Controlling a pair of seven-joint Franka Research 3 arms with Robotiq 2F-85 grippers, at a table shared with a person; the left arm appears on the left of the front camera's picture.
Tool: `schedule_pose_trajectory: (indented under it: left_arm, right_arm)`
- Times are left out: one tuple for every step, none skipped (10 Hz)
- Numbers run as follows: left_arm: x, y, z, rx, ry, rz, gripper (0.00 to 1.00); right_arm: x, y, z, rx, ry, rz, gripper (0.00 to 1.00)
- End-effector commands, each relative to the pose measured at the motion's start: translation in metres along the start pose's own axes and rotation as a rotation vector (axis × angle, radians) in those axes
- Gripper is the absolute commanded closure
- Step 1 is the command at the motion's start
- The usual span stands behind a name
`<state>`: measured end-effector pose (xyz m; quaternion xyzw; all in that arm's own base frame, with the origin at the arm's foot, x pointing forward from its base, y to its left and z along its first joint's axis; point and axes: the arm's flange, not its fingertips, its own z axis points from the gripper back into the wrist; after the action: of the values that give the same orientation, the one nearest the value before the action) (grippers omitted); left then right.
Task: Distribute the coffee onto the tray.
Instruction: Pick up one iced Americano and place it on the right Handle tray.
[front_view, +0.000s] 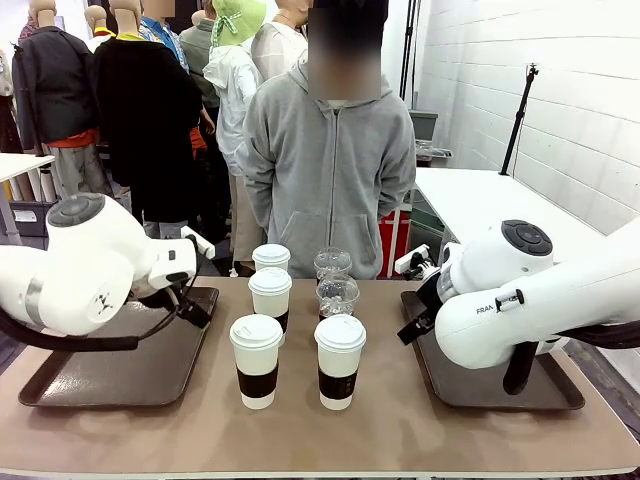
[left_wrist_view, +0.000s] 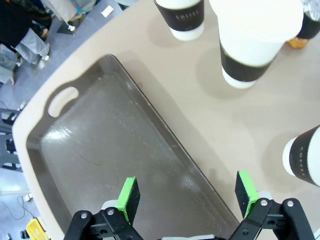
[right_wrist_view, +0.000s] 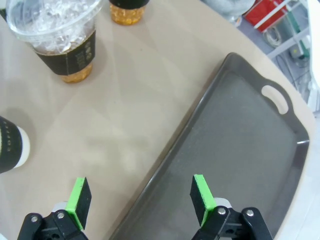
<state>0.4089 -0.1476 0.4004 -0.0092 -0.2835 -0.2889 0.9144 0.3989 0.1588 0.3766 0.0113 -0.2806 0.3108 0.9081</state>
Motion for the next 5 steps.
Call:
schedule_pose_trajectory:
  left_arm:
    - [0.017, 0.007, 0.029, 0.027, 0.004, -0.015, 0.00]
    - [0.026, 0.010, 0.041, 0.042, 0.003, -0.015, 0.00]
    - [0.031, 0.012, 0.051, 0.040, -0.004, -0.016, 0.00]
    - [0.040, 0.014, 0.064, 0.027, -0.018, -0.018, 0.00]
    - [0.049, 0.016, 0.076, 0.040, -0.023, -0.023, 0.00]
  right_arm:
    - [-0.001, -0.009, 0.015, 0.001, -0.025, 0.024, 0.00]
    - [-0.001, -0.010, 0.023, 0.011, -0.037, 0.035, 0.00]
    - [0.000, -0.011, 0.033, 0.017, -0.064, 0.038, 0.00]
    - [0.005, -0.013, 0.046, 0.025, -0.076, 0.044, 0.00]
    - [0.013, -0.013, 0.059, 0.034, -0.079, 0.056, 0.00]
